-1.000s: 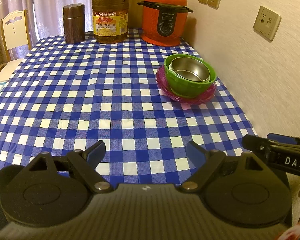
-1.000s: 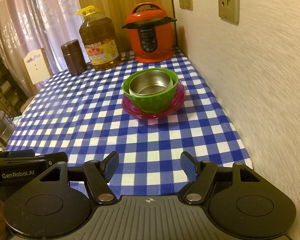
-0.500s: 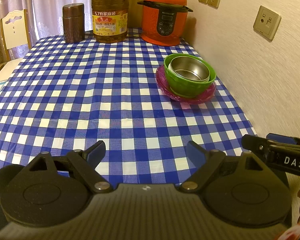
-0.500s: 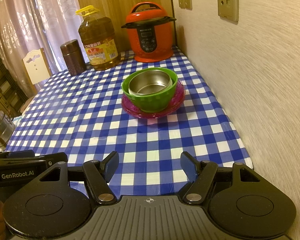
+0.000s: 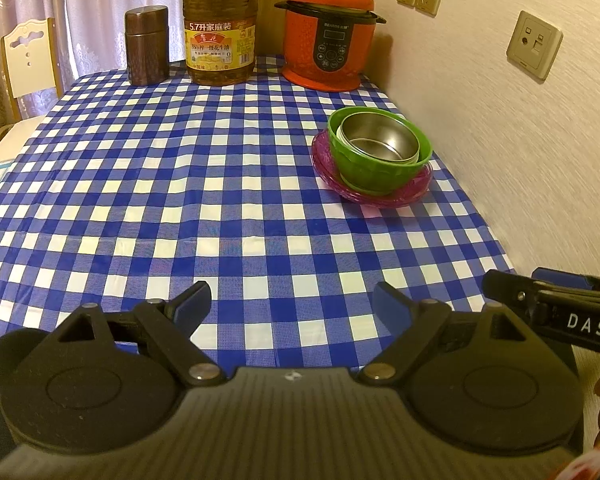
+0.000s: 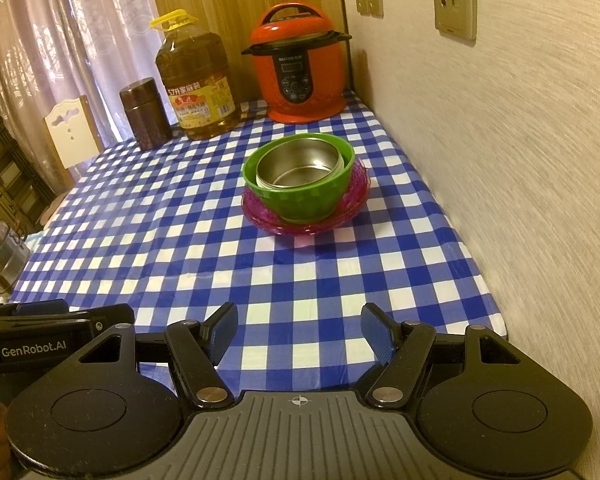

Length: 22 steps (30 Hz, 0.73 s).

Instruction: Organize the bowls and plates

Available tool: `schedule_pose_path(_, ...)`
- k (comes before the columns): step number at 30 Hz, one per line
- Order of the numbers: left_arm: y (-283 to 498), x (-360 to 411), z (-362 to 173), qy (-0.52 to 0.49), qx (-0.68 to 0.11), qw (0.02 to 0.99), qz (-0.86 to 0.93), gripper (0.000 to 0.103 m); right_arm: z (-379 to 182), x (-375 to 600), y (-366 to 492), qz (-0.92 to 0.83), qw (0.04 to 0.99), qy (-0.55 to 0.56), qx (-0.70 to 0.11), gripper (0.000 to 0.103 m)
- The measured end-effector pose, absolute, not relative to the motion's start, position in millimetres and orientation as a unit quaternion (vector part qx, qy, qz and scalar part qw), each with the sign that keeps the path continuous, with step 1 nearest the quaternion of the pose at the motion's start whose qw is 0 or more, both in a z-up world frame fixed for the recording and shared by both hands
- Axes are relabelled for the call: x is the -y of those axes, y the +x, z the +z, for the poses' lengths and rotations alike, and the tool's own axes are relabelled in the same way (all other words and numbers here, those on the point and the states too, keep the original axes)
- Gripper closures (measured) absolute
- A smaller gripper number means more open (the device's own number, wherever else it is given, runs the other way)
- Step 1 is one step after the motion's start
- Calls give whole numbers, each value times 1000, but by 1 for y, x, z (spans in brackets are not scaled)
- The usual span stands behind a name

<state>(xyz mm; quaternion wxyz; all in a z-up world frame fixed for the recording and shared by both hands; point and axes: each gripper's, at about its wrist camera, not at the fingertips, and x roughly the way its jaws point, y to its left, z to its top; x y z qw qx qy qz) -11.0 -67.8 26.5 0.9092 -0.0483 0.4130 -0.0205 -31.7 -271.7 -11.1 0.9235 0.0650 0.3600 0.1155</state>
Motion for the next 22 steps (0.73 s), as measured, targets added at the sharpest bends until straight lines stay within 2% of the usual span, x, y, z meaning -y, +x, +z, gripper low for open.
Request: schedule_pose_path(22, -14, 71, 27, -50, -405, 912, -24, 16, -11, 273, -30, 116, 923, 65, -361, 35)
